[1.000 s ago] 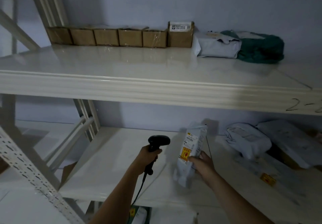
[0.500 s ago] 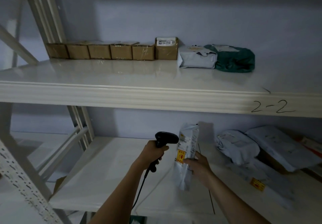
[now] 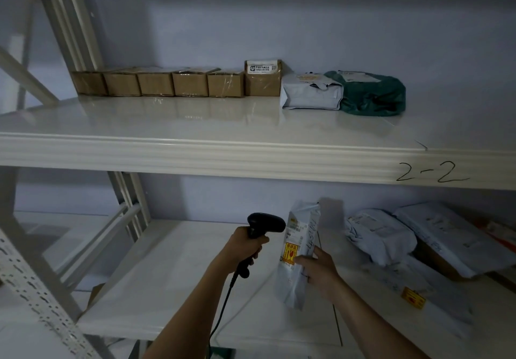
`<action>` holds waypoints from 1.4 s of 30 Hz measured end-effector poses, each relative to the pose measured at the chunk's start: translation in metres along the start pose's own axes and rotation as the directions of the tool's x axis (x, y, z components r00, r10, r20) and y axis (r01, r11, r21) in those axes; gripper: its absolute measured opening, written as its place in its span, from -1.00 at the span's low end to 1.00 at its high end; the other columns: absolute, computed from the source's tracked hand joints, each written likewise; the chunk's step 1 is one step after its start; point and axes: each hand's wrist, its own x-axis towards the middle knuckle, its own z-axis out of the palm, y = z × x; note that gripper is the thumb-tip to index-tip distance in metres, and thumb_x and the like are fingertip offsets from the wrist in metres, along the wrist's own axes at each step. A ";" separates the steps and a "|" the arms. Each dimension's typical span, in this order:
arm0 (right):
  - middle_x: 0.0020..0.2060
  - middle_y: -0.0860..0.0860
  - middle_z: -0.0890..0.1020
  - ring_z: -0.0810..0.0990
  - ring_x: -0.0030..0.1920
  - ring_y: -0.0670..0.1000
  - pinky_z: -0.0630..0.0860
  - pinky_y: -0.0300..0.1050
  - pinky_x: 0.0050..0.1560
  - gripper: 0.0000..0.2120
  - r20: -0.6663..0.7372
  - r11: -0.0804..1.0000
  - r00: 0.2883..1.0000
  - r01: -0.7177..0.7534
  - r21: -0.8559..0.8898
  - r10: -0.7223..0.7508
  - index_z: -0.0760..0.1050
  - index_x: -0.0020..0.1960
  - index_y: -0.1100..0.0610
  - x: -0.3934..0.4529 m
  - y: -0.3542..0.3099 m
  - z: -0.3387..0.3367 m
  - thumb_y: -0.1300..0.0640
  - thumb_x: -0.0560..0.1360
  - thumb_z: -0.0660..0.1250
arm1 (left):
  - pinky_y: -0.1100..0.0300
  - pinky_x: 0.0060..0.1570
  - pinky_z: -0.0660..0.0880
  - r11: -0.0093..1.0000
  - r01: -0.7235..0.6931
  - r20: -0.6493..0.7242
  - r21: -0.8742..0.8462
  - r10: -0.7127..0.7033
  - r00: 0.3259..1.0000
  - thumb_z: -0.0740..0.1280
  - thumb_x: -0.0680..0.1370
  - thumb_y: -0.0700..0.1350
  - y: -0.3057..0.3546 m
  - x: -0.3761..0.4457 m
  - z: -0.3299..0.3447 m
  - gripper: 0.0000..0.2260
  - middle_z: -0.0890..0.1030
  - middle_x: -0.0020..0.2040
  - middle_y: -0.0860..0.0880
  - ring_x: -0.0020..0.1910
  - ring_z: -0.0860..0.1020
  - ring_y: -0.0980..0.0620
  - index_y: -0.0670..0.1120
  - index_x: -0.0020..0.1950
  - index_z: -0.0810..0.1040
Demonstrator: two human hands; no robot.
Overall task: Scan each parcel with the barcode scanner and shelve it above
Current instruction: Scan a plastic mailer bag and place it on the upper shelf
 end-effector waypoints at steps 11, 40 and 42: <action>0.03 0.17 0.72 0.69 0.04 0.17 0.62 -0.08 -0.21 -0.72 -0.024 0.984 0.991 -0.127 0.125 0.131 0.58 0.21 0.25 0.010 0.002 -0.015 0.22 0.52 0.42 | -0.03 -0.09 0.54 0.927 0.369 -0.290 -0.071 -0.374 0.881 0.44 0.47 -0.27 -0.117 0.020 -0.013 -0.86 0.62 -0.13 -0.27 -0.16 0.60 -0.19 -0.34 -0.05 0.59; 0.04 0.07 0.69 0.75 -0.17 -0.02 0.62 -0.17 -0.32 -0.60 0.157 0.998 0.985 0.065 0.004 -0.065 0.41 0.31 0.02 -0.040 -0.046 -0.083 0.09 0.52 0.44 | 0.09 -0.01 0.60 0.987 0.157 0.151 -0.028 -0.151 0.977 0.25 0.62 0.04 0.027 -0.022 0.113 -0.67 0.64 0.12 -0.08 0.00 0.65 -0.05 0.10 0.38 0.38; 0.04 0.07 0.69 0.75 -0.15 -0.02 0.62 -0.18 -0.30 -0.64 0.144 0.995 0.985 0.087 0.048 -0.093 0.46 0.30 0.05 -0.052 -0.053 -0.089 0.09 0.53 0.42 | 0.05 -0.03 0.64 0.984 0.104 0.137 -0.143 -0.084 0.987 0.27 0.62 0.00 0.033 -0.038 0.130 -0.69 0.65 0.13 -0.09 0.03 0.67 -0.06 0.06 0.36 0.40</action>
